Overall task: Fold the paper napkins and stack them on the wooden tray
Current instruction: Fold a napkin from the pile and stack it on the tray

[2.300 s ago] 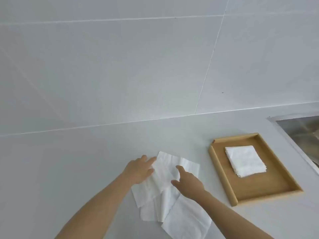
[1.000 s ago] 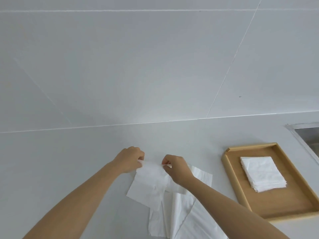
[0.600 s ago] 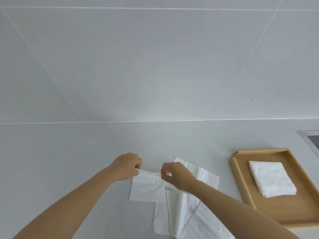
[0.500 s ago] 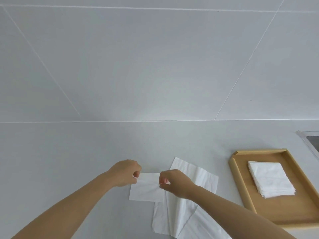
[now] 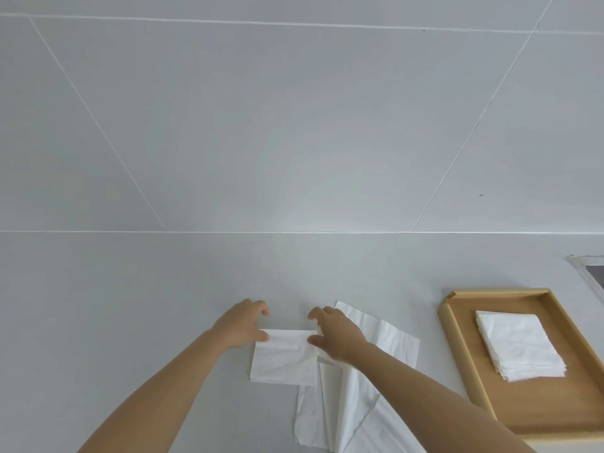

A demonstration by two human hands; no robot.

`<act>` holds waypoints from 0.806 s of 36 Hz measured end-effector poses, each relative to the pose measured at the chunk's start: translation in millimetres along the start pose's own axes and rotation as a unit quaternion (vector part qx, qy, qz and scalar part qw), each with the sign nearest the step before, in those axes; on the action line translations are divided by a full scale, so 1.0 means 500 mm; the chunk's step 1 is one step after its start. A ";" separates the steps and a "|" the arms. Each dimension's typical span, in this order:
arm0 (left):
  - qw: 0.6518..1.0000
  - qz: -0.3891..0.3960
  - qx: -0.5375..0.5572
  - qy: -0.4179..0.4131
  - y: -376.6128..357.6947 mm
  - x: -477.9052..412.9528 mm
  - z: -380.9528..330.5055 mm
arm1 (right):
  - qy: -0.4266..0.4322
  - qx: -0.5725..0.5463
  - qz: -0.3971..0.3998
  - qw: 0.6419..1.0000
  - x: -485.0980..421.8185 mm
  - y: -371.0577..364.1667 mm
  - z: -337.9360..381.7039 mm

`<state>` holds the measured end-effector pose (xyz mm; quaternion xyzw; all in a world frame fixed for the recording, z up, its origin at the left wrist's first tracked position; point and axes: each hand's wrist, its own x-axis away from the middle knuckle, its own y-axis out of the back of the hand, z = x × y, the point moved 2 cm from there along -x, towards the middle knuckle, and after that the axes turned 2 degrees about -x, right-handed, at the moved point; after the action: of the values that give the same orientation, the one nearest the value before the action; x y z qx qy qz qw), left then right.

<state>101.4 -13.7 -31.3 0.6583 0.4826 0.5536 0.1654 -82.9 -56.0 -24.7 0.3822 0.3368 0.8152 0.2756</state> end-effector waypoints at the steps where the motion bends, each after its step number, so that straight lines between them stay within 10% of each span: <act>1: 1.000 0.003 -0.004 -0.005 -0.007 -0.003 -0.009 | -0.003 0.009 -0.002 1.000 -0.006 -0.003 0.000; 15: 0.989 -0.023 0.149 0.002 0.007 0.014 -0.036 | -0.020 -0.120 -0.038 0.992 -0.002 -0.003 0.001; 22: 0.948 -0.061 0.314 0.008 0.031 0.067 -0.073 | -0.039 -0.433 -0.068 0.898 0.043 0.038 -0.014; 29: 0.899 -0.079 0.431 0.003 0.016 0.102 -0.155 | -0.050 -0.521 -0.118 0.844 0.105 0.062 -0.055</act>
<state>32.2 -0.2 29.4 0.6231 0.7252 0.2780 -0.0929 -140.2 -47.3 8.5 0.1803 -0.1088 0.8117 0.5448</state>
